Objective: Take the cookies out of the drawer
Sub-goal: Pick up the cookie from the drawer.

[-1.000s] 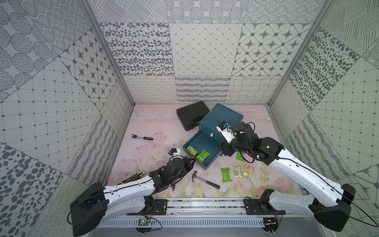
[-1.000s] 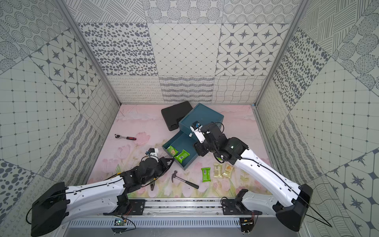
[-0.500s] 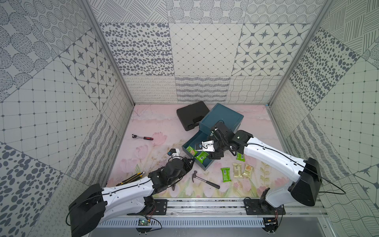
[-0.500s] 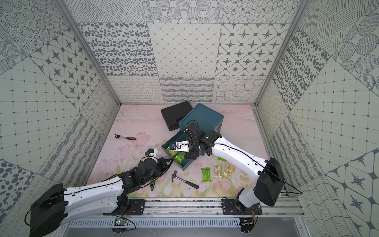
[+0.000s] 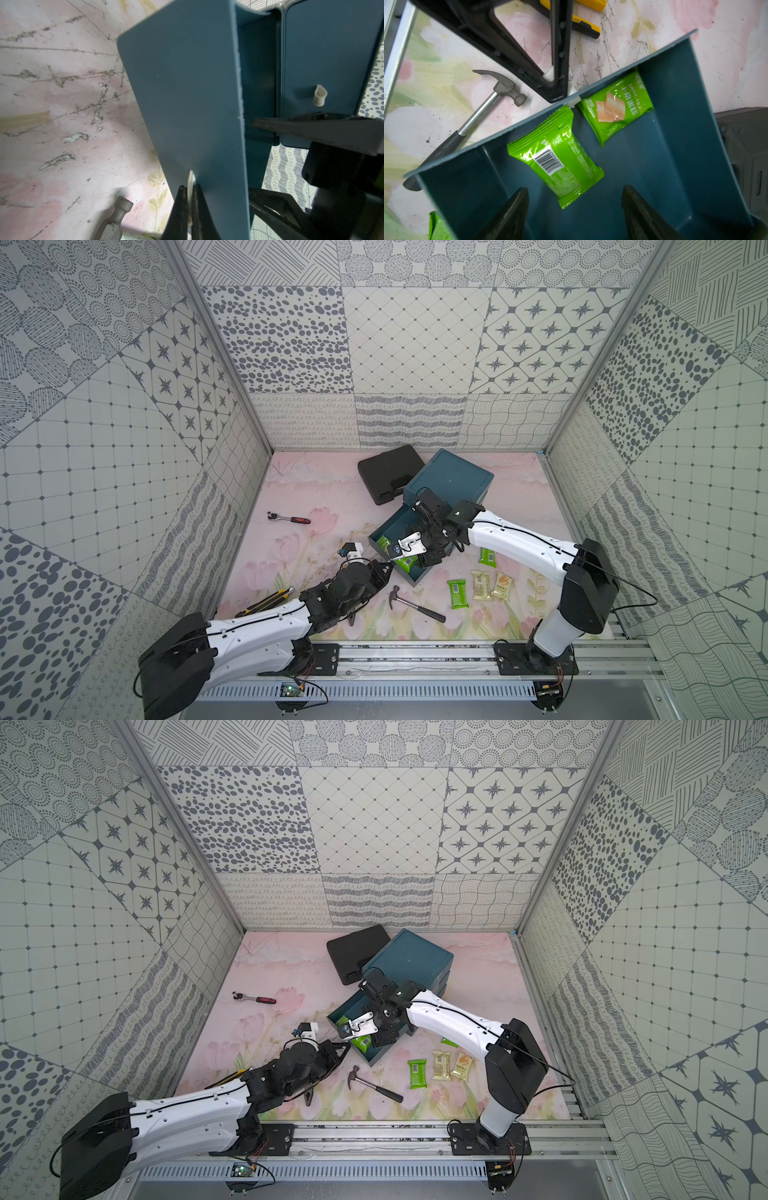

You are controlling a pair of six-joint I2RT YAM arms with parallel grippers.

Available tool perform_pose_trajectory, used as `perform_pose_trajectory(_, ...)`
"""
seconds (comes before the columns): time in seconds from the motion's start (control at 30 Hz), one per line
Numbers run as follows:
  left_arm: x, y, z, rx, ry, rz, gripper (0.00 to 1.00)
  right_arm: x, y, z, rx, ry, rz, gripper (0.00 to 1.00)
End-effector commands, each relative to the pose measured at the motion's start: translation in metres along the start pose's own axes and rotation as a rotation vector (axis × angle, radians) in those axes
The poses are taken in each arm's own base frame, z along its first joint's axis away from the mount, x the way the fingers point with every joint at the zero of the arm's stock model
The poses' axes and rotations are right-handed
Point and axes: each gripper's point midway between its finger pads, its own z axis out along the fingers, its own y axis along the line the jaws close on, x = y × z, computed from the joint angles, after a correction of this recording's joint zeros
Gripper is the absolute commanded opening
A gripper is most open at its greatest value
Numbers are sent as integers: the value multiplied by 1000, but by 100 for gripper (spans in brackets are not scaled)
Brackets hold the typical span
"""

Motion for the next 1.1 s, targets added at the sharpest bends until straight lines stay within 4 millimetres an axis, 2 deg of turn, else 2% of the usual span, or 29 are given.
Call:
perform_pose_trajectory(0.0,-5,8,0,-24,-31,3,0,-13,-2,2,-21,-41,-40,75)
perform_pose_trajectory(0.47,-6,10,-1,-29,-39,-1,0,-10,5,25,-93,-37,-72,68)
perform_pose_trajectory(0.8,-8,10,-2,-26,-47,-3,0,-10,6,32,-111,-39,-83,58)
perform_pose_trajectory(1.07,-8,9,-3,-25,-51,-2,0,-9,7,36,-120,-34,-92,55)
